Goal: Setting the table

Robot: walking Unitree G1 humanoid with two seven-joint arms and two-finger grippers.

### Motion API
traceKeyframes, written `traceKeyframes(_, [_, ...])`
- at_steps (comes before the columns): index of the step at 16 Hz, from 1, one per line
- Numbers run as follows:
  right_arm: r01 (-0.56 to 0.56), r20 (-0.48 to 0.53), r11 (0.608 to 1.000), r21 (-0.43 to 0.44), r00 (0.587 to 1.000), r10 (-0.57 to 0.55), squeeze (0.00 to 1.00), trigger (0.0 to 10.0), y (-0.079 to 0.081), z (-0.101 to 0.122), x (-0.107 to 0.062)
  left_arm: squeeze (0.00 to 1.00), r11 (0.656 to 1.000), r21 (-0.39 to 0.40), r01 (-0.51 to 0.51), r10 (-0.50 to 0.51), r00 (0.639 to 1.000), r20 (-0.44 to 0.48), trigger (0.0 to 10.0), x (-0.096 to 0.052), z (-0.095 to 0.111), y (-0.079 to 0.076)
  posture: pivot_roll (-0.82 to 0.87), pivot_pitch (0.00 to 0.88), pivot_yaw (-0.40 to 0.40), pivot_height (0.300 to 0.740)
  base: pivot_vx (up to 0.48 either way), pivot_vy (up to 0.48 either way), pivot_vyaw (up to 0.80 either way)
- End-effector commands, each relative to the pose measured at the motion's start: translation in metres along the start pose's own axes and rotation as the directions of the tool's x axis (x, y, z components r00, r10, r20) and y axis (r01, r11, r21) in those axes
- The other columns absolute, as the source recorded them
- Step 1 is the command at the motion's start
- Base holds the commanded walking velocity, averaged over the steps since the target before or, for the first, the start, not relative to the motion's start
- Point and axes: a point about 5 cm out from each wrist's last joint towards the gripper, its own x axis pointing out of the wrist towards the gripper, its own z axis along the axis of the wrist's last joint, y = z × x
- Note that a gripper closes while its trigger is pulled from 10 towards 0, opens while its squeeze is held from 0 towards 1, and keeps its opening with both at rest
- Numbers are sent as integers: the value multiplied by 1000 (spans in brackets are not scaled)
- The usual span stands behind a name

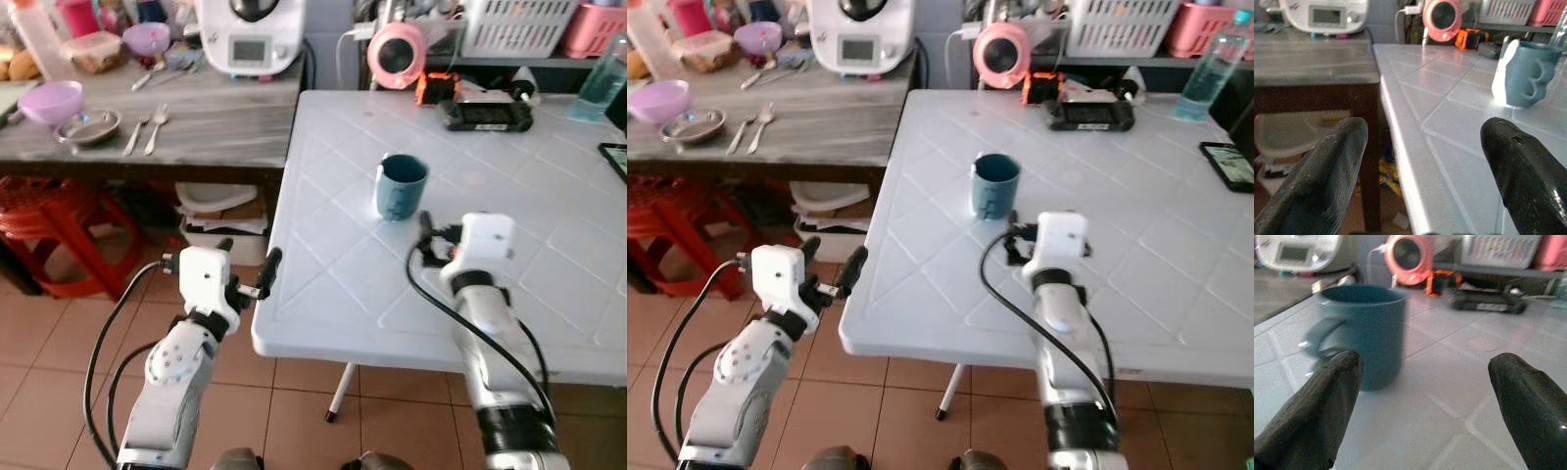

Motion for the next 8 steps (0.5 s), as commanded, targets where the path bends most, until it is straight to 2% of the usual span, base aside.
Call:
traceKeyframes(1, [-25, -21, 1000, 1, 999, 25, 0, 10000, 7, -3, 3, 0, 1000, 25, -1, 1, 1000, 2, 10000, -2, 5, 3, 32, 0, 29, 740, 0, 0, 0])
traceKeyframes(4, [-80, -33, 997, 15, 996, 81, 0, 10000, 20, -4, 6, 0, 1000, 29, 1, -1, 1000, -11, 10000, -4, 4, 3, 39, 0, 32, 740, 0, 0, 0])
traceKeyframes(6, [-133, -42, 991, 23, 990, 133, 0, 10000, 33, -5, 8, 0, 1000, 30, 8, -7, 1000, -17, 10000, -4, 5, 2, 40, 2, 34, 740, 0, 0, 0])
traceKeyframes(8, [-128, -37, 992, 15, 991, 129, 0, 10000, 36, -4, 10, 0, 1000, 29, 12, -11, 1000, -21, 10000, -5, 5, 1, 43, 3, 33, 740, 0, 0, 0])
